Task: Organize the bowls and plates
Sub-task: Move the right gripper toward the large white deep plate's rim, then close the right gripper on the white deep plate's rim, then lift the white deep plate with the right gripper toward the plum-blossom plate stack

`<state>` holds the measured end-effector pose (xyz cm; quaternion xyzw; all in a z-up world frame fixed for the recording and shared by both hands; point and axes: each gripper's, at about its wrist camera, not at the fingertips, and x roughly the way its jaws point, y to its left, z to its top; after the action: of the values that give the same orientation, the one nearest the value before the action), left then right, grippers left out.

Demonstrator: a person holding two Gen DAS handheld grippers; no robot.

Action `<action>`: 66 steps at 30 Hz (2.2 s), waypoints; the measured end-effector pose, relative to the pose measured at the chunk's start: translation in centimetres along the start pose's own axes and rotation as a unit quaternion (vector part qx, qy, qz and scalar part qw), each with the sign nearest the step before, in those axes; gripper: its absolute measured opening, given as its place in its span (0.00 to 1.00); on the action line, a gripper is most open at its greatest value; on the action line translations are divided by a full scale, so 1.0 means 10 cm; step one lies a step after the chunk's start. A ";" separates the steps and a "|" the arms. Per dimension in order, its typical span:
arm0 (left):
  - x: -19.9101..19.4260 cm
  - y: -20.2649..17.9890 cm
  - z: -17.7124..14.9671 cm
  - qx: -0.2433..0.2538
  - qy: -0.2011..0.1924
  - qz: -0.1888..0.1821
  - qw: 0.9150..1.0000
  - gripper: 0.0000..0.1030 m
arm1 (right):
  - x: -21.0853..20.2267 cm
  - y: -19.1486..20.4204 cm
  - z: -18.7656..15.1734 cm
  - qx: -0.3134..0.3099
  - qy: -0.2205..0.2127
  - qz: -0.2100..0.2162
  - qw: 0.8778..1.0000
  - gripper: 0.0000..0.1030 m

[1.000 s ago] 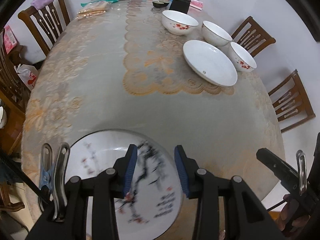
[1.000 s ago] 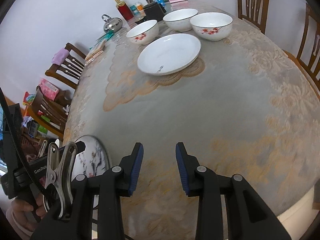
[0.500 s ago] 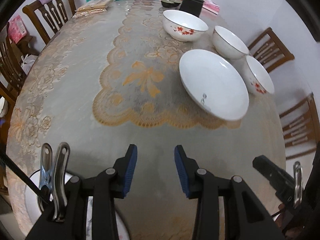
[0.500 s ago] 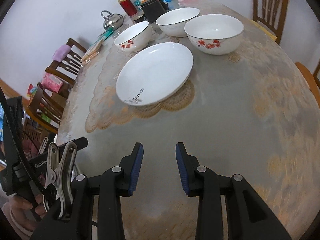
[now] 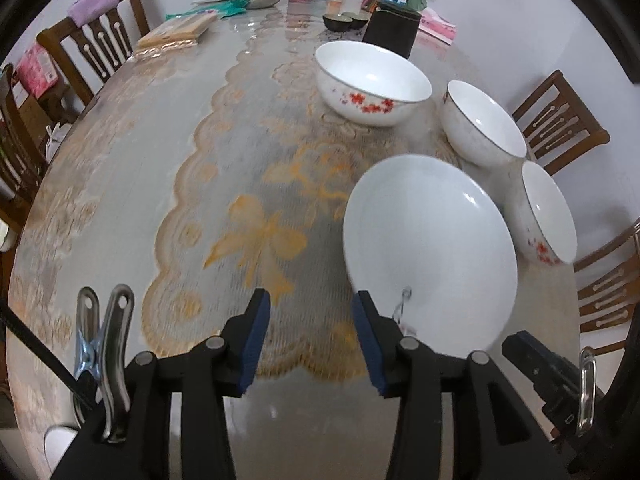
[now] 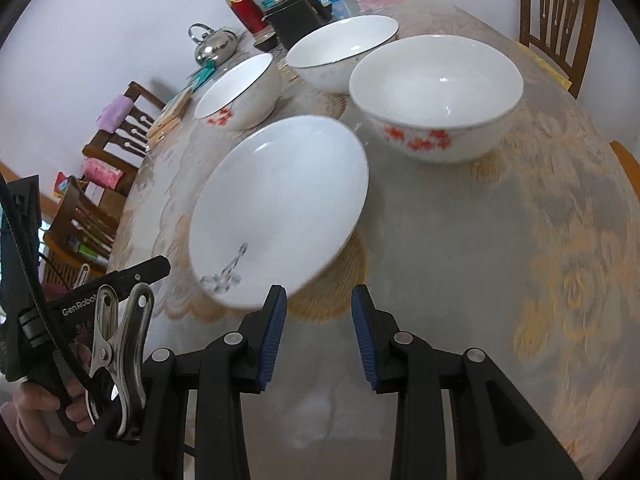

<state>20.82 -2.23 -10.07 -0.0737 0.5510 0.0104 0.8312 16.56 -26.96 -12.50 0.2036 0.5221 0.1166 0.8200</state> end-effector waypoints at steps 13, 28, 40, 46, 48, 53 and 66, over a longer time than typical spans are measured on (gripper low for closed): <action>0.45 -0.08 0.31 0.009 0.023 0.004 1.000 0.44 | 0.37 -0.01 0.28 -0.008 0.009 -0.015 1.000 0.34; 0.69 -0.32 0.55 0.060 0.025 -0.016 0.998 0.45 | 0.41 -0.04 0.30 -0.019 -0.003 0.014 1.000 0.35; 0.67 -0.39 0.45 0.082 0.030 -0.023 0.996 0.38 | 0.41 -0.03 0.27 -0.038 -0.003 -0.004 0.999 0.20; 0.56 -0.28 0.24 0.072 0.041 -0.019 0.996 0.38 | 0.38 -0.02 0.20 -0.040 0.005 -0.001 0.999 0.20; 0.51 -0.26 0.15 0.067 0.043 -0.019 0.997 0.38 | 0.36 -0.03 0.17 -0.039 0.006 0.005 0.999 0.20; 0.40 -0.20 -0.04 0.053 0.050 -0.016 0.997 0.36 | 0.32 0.00 0.04 -0.048 0.010 0.011 0.999 0.20; 0.02 -0.05 -0.48 0.060 0.045 -0.009 0.997 0.35 | 0.09 0.18 -0.47 -0.049 0.025 0.013 0.998 0.20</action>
<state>16.57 -3.40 -11.99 -0.0287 0.5870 -0.0334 0.8084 12.75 -24.00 -14.12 0.1673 0.5335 0.1574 0.8140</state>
